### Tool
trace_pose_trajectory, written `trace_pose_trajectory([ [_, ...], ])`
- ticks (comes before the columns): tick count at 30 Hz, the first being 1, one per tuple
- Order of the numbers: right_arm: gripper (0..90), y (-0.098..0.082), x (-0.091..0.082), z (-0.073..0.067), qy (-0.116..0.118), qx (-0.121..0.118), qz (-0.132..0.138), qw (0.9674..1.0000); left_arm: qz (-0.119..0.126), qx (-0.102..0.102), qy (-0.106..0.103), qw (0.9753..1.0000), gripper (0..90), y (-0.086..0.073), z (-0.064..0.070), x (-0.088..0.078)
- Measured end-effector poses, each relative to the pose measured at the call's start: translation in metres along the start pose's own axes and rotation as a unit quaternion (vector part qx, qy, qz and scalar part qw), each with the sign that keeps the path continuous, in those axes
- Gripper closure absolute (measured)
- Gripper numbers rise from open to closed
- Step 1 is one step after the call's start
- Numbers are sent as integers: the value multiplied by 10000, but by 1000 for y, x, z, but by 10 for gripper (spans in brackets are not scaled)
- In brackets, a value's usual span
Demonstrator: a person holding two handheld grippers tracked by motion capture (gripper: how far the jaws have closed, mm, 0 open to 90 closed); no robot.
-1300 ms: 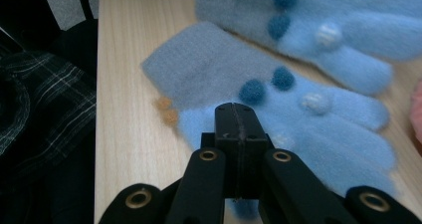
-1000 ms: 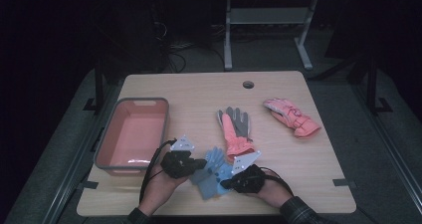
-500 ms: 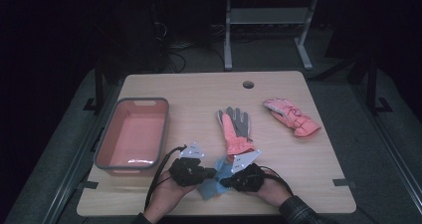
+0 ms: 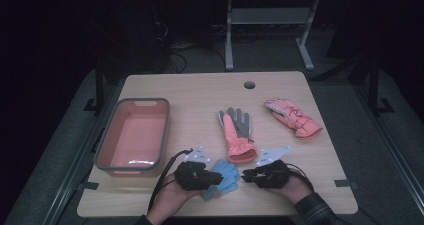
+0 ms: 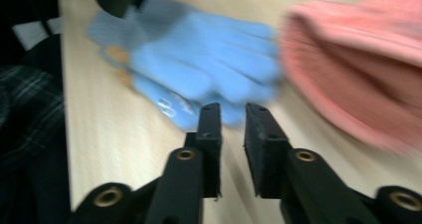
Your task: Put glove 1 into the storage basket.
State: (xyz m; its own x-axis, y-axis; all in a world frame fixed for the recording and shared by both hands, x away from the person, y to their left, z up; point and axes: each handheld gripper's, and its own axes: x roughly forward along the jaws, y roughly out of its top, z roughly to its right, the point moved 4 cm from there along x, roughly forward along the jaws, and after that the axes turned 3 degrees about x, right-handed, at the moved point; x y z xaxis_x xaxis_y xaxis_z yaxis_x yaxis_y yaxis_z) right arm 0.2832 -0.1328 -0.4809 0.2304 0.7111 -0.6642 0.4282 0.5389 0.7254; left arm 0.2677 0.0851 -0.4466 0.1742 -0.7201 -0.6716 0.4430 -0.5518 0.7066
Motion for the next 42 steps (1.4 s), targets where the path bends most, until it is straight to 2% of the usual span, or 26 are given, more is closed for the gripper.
trace_pose_trajectory([
  [2, 696, -5, -11, 8, -148, 135, 92, 9998, -51, 45, 127, 9999, 879, 0, -5, -1],
  [3, 635, -10, -18, 14, -297, 183, 130, 9993, -58, 59, 178, 9998, 894, 0, -7, -1],
  [4, 586, -13, -21, 17, -401, 252, 139, 9988, -70, 110, 290, 9995, 895, 1, -10, -1],
  [6, 448, -26, -29, 28, -747, 400, 76, 9964, -62, 130, 362, 9992, 894, 2, -16, -1],
  [7, 403, -30, -31, 32, -843, 419, 74, 9955, -78, 158, 391, 9991, 882, 2, -17, -1],
  [8, 376, -34, -33, 35, -953, 490, 39, 9942, -124, 222, 426, 9988, 834, 2, -18, 0],
  [10, 292, -42, -37, 46, -1197, 579, -11, 9911, -285, 304, 504, 9979, 665, 0, -20, 5],
  [12, 271, -48, -41, 57, -1389, 785, -45, 9872, -326, 294, 492, 9978, 565, -2, -20, 12],
  [14, 237, -51, -45, 68, -1521, 845, 13, 9847, -491, 459, 515, 9964, 442, -5, -20, 17],
  [16, 205, -54, -47, 75, -1675, 929, 57, 9815, -553, 551, 523, 9956, 351, -6, -18, 22],
  [17, 197, -56, -48, 78, -1736, 938, 63, 9803, -526, 553, 554, 9955, 323, -7, -17, 25],
  [19, 172, -58, -49, 82, -1821, 996, 83, 9782, -651, 669, 584, 9939, 262, -7, -18, 29],
  [21, 154, -60, -48, 86, -1916, 970, 103, 9766, -719, 671, 561, 9936, 227, -8, -18, 33],
  [28, 139, -60, -47, 90, -1913, 1040, 172, 9759, -967, 761, 634, 9904, 208, -14, -16, 47],
  [31, 139, -60, -47, 90, -1905, 1045, 175, 9760, -924, 800, 663, 9903, 218, -15, -14, 47],
  [37, 134, -60, -47, 90, -1898, 1041, 164, 9761, -927, 861, 672, 9897, 340, -16, -11, 45],
  [42, 129, -60, -46, 90, -1901, 1050, 160, 9760, -980, 927, 564, 9893, 513, -15, -5, 43],
])
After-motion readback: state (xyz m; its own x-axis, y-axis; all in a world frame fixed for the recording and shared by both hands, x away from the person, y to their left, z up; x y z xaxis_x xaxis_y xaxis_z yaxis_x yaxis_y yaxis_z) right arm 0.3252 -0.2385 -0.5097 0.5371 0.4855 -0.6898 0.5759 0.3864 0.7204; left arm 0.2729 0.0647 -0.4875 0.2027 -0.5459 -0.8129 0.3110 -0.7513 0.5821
